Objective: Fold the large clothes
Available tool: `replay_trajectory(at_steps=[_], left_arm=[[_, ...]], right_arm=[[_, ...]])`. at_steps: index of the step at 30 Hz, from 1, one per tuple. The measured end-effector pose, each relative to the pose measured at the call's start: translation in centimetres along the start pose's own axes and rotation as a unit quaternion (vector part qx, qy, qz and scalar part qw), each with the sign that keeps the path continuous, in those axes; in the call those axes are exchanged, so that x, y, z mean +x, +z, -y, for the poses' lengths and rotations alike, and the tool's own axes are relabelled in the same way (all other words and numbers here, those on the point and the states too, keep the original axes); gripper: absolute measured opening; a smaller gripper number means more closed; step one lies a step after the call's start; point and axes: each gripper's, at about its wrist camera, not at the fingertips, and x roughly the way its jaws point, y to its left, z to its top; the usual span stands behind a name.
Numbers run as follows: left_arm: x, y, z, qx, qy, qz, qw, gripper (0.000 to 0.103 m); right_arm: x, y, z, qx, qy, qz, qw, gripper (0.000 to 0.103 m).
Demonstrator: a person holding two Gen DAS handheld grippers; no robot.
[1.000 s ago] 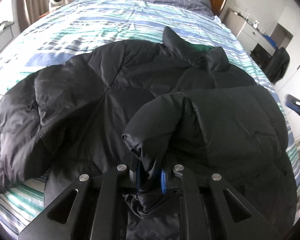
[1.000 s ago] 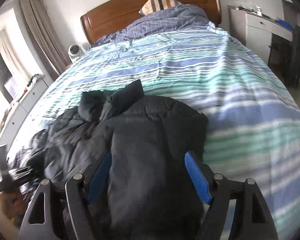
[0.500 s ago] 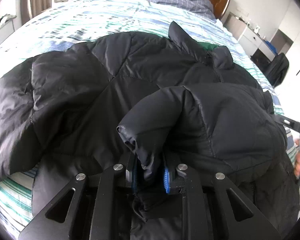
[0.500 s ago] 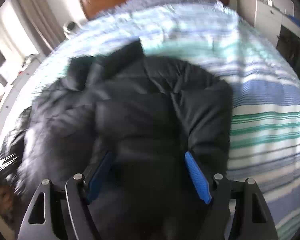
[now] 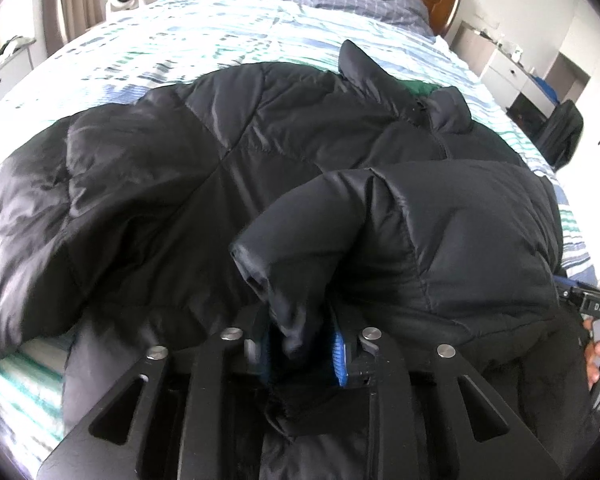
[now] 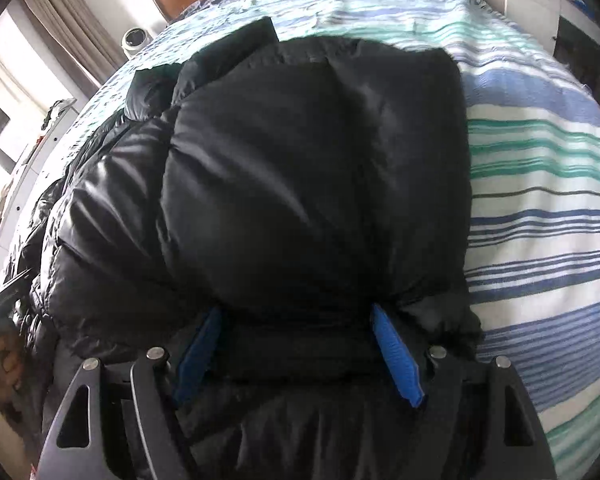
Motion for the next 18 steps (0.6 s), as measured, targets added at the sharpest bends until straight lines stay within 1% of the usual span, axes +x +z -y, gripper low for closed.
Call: replay_trajectory(at_steps=[1, 3, 4, 6, 7, 9, 11, 12, 13, 16, 18], left_arm=[[-0.8, -0.2, 0.0, -0.001, 0.01, -0.004, 0.9999, 0.038], [-2.6, -0.9, -0.1, 0.009, 0.019, -0.003, 0.9998, 0.066], [-3.7, -1.4, -0.2, 0.017, 0.023, 0.006, 0.9996, 0.07], [-6.4, -2.9, -0.6, 0.035, 0.034, 0.026, 0.9985, 0.086], [-7.8, -3.7, -1.0, 0.037, 0.035, 0.033, 0.9982, 0.087], [-9.9, -5.0, -2.3, 0.026, 0.026, 0.039, 0.9986, 0.087], [-11.8, -6.0, -4.0, 0.0, 0.016, 0.042, 0.999, 0.087], [-12.8, -6.5, -5.0, -0.016, 0.013, 0.043, 0.9988, 0.087], [-13.8, -6.9, -6.1, -0.033, 0.013, 0.047, 0.9983, 0.087], [-16.3, -7.6, -8.8, -0.071, 0.02, 0.065, 0.9952, 0.088], [-17.8, -7.9, -10.6, -0.092, 0.036, 0.077, 0.9921, 0.092]], right_arm=[[-1.2, -0.4, -0.4, -0.006, -0.012, 0.011, 1.0, 0.077], [-3.5, -1.1, -0.5, -0.014, -0.022, 0.037, 0.999, 0.077], [-5.1, -1.9, -0.7, -0.018, -0.018, 0.052, 0.998, 0.077], [-7.8, -3.7, -0.8, -0.025, -0.014, 0.078, 0.997, 0.077], [-9.1, -4.5, -0.9, -0.027, -0.017, 0.085, 0.996, 0.077], [-11.3, -6.4, -1.5, -0.033, -0.016, 0.098, 0.995, 0.078], [-12.6, -8.0, -2.2, -0.037, -0.008, 0.107, 0.994, 0.078], [-13.8, -9.3, -2.8, -0.041, -0.001, 0.114, 0.993, 0.078], [-14.1, -9.8, -3.4, -0.044, 0.001, 0.118, 0.992, 0.078], [-15.5, -12.6, -5.3, -0.058, 0.006, 0.133, 0.989, 0.078], [-15.1, -13.8, -6.6, -0.064, 0.0, 0.13, 0.99, 0.078]])
